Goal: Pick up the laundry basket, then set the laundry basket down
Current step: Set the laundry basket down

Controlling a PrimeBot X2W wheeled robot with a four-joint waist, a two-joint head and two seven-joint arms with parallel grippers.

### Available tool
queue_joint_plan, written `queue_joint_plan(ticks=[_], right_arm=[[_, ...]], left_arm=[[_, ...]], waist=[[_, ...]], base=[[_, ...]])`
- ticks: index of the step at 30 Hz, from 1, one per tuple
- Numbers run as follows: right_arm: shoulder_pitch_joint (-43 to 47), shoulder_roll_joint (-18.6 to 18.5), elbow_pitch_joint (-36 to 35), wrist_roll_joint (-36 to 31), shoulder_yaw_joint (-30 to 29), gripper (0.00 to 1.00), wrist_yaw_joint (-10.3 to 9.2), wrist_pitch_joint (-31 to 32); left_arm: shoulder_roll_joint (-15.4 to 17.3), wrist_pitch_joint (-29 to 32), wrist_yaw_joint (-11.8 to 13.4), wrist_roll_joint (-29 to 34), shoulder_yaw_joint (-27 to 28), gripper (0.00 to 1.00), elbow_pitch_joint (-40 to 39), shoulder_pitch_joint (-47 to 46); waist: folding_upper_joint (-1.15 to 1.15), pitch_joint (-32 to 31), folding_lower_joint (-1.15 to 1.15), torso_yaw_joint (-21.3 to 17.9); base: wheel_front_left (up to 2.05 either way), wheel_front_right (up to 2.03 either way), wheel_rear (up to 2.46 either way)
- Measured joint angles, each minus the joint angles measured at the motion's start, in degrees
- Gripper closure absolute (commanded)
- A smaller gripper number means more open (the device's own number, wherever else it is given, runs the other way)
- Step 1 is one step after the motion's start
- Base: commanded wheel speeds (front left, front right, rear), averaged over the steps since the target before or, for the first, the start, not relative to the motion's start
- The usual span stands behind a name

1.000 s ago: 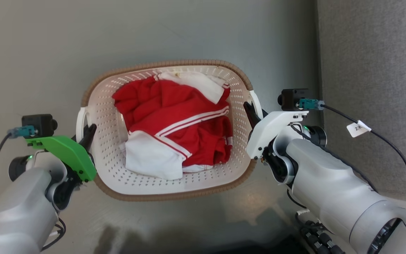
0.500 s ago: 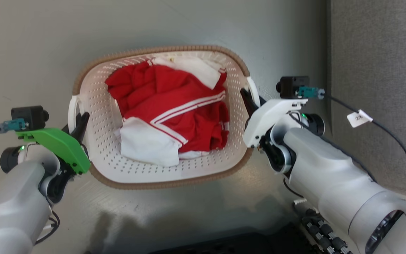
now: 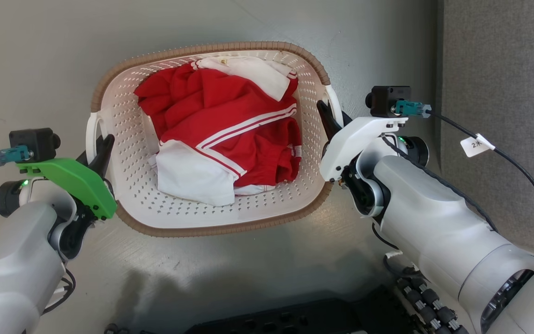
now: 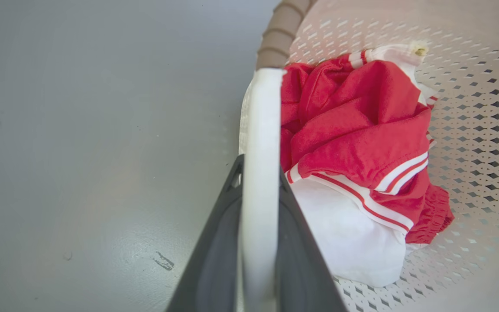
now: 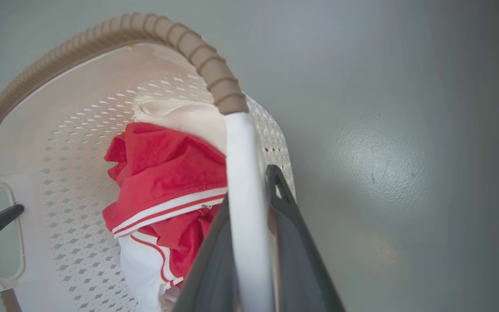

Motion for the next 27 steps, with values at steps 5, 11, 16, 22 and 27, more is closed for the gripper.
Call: queue_joint_plan(ticks=[5,11,16,22,27], right_arm=[[0.18,0.00,-0.02,-0.04,-0.15,1.00,-0.30,0.00],[0.96,-0.19,0.64,0.21,0.15,0.00,-0.38,-0.01],[1.03,-0.67,1.07,1.30,0.22,0.00,-0.42,-0.10],[1.03,-0.62,1.18,1.68,0.41,0.00,-0.42,-0.10],[1.03,-0.62,1.24,2.02,1.04,0.00,-0.42,-0.10]], left_arm=[[0.14,-0.01,0.00,0.00,-0.73,1.00,-0.16,-0.22],[0.20,0.03,0.01,-0.26,-2.15,0.00,-0.19,-0.40],[0.75,0.09,0.00,-0.46,-2.94,0.00,-0.15,-0.40],[1.01,0.08,0.00,-0.47,-3.64,0.00,0.20,-0.41],[1.00,0.00,0.00,-0.48,-4.31,0.00,1.02,-0.41]], waist=[[0.00,0.55,0.00,-0.02],[0.00,0.90,0.00,0.05],[0.00,1.02,0.00,0.19],[0.00,0.77,0.00,0.30],[0.00,-0.27,0.00,0.29]], base=[[0.00,0.00,0.00],[0.00,0.00,0.00],[0.00,0.00,0.00],[0.00,0.00,0.00],[0.00,0.00,0.00]])
